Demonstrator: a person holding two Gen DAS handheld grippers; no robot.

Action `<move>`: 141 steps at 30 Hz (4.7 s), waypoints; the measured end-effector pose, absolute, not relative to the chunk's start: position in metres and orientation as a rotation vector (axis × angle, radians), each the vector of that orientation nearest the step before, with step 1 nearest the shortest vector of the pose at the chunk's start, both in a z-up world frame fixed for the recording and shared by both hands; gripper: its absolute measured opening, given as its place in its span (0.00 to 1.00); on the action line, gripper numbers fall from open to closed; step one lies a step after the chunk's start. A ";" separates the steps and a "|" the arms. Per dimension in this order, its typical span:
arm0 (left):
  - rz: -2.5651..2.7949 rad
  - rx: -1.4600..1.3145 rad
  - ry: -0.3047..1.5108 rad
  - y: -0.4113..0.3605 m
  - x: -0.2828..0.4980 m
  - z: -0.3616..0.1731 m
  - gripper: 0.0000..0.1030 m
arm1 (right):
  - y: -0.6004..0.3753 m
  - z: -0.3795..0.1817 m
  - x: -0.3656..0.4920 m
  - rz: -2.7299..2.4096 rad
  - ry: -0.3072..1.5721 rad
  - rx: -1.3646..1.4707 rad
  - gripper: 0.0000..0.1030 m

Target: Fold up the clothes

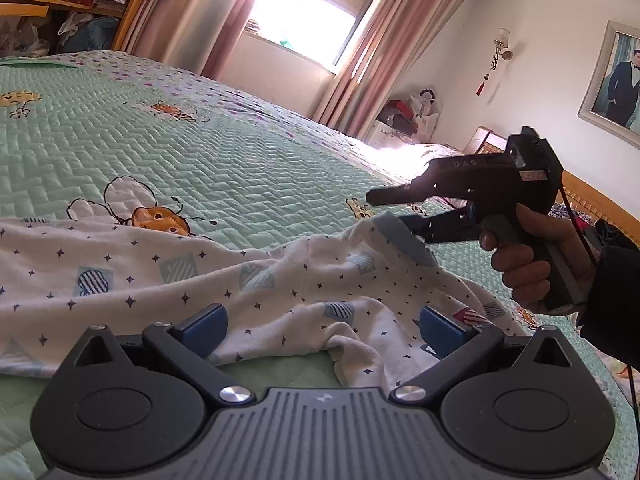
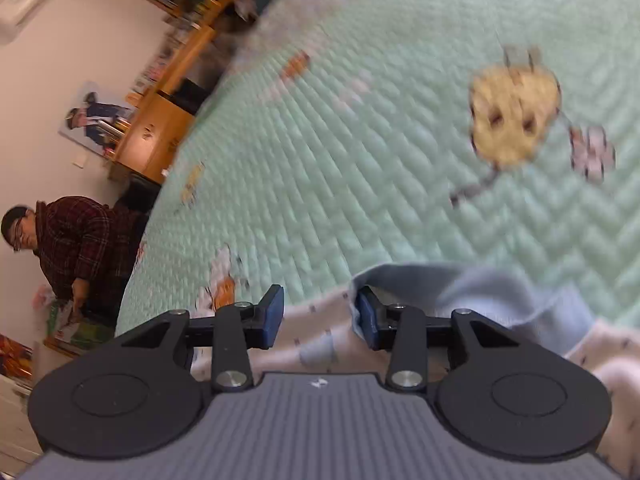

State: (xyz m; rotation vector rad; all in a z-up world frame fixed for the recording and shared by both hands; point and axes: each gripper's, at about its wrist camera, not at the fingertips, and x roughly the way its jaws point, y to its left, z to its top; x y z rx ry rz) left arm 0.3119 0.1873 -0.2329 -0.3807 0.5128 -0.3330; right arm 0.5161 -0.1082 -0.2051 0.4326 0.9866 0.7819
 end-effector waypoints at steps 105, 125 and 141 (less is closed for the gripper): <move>-0.337 -0.388 0.535 0.186 0.318 -0.238 0.99 | -0.287 -0.206 0.398 0.424 0.791 0.261 0.30; -0.333 -0.376 0.543 0.184 0.318 -0.238 0.99 | -0.302 -0.240 0.400 0.416 0.854 0.270 0.12; -0.334 -0.378 0.543 0.184 0.318 -0.238 0.99 | -0.335 -0.208 0.391 0.233 0.769 0.211 0.18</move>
